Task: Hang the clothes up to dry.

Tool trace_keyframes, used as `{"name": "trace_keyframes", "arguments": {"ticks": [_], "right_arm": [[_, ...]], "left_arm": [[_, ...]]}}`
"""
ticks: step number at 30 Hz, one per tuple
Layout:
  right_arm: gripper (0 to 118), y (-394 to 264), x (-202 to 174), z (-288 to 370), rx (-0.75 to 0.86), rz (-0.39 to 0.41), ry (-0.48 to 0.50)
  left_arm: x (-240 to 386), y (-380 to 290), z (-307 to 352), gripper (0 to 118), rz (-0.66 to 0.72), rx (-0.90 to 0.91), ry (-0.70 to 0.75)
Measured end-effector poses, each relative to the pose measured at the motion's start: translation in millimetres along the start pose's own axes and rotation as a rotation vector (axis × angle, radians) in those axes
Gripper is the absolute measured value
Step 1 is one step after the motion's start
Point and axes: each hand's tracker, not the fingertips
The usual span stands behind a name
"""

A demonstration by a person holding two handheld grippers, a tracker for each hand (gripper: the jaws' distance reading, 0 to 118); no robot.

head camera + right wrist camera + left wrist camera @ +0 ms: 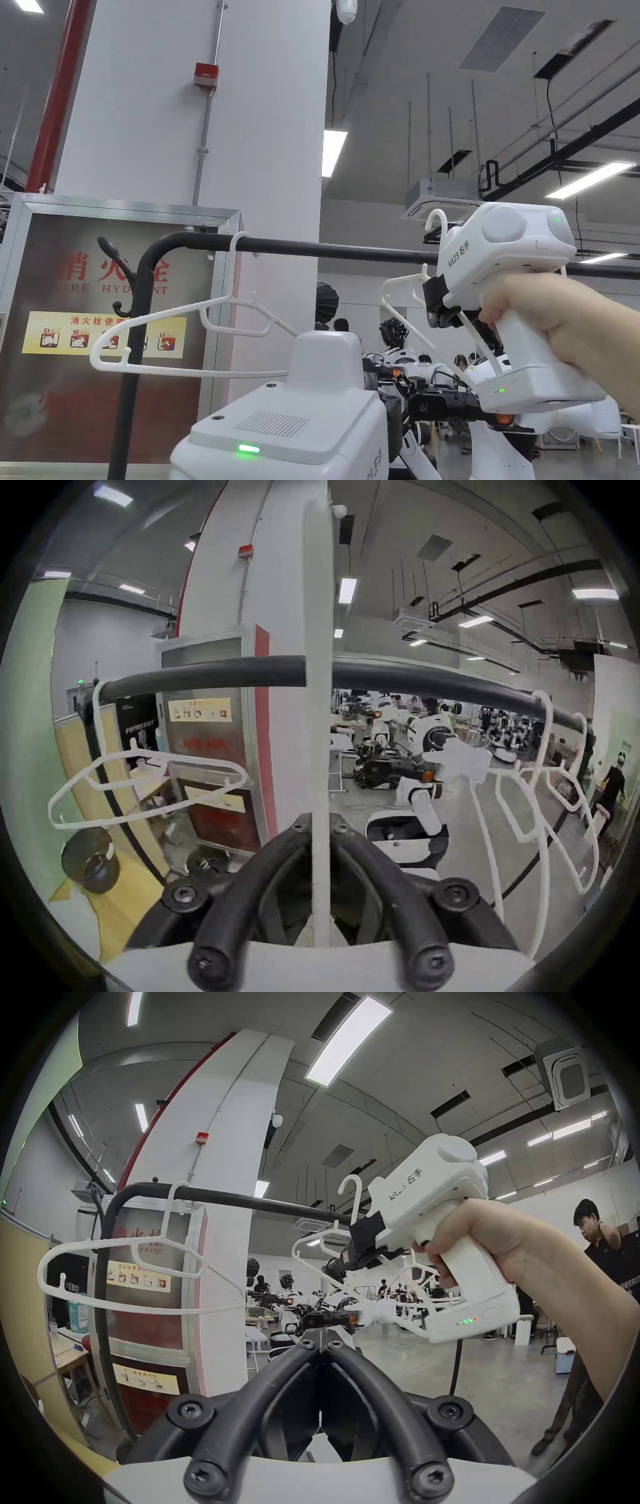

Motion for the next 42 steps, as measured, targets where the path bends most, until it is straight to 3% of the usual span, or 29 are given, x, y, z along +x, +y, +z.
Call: {"name": "trace_keyframes", "arguments": {"ticks": [11, 14, 15, 21, 22, 29, 30, 32, 34, 35, 36, 37, 39, 40, 42], "right_arm": [[4, -37, 17, 34, 0.075, -0.002, 0.083], [4, -73, 25, 34, 0.074, -0.005, 0.106], [4, -90, 24, 35, 0.067, 0.029, 0.106], [4, -205, 36, 2, -0.055, -0.022, 0.175], [4, -215, 36, -2, -0.077, -0.002, 0.171], [4, -248, 61, -10, -0.094, -0.092, 0.271], [4, -249, 66, -11, -0.092, -0.063, 0.291], [4, -253, 76, -7, -0.055, -0.045, 0.377], [4, -256, 88, -11, -0.06, -0.071, 0.521], [4, -259, 91, -9, -0.036, -0.025, 0.64], [4, -265, 93, -6, 0.054, 0.081, 0.737], [4, -269, 96, -7, 0.086, 0.11, 0.87], [5, -273, 95, -8, 0.021, -0.018, 1.02], [5, -275, 92, -8, 0.051, -0.028, 0.999], [4, -274, 84, -8, 0.074, 0.029, 0.975]], "left_arm": [[10, -8, -6, 0, -0.011, -0.032, -0.012], [9, -15, -9, 0, -0.012, -0.05, -0.005], [8, -19, -10, 0, -0.007, -0.058, -0.004], [7, -47, -19, 0, -0.016, -0.13, -0.007], [7, -52, -21, 0, -0.014, -0.141, -0.011], [4, -80, -33, 0, -0.035, -0.255, -0.068], [0, -82, -34, 0, -0.026, -0.276, -0.108], [-16, -83, -37, 0, 0.041, -0.322, -0.211], [-36, -81, -43, 0, 0.112, -0.365, -0.416], [-47, -82, -46, 0, 0.151, -0.368, -0.557], [-57, -83, -49, 0, 0.187, -0.402, -0.752], [-64, -86, -52, 0, 0.25, -0.44, -0.841], [-73, -89, -52, 0, 0.305, -0.462, -0.91], [-76, -90, -50, 0, 0.279, -0.46, -0.899], [-78, -91, -44, 0, 0.236, -0.442, -0.865]]}}
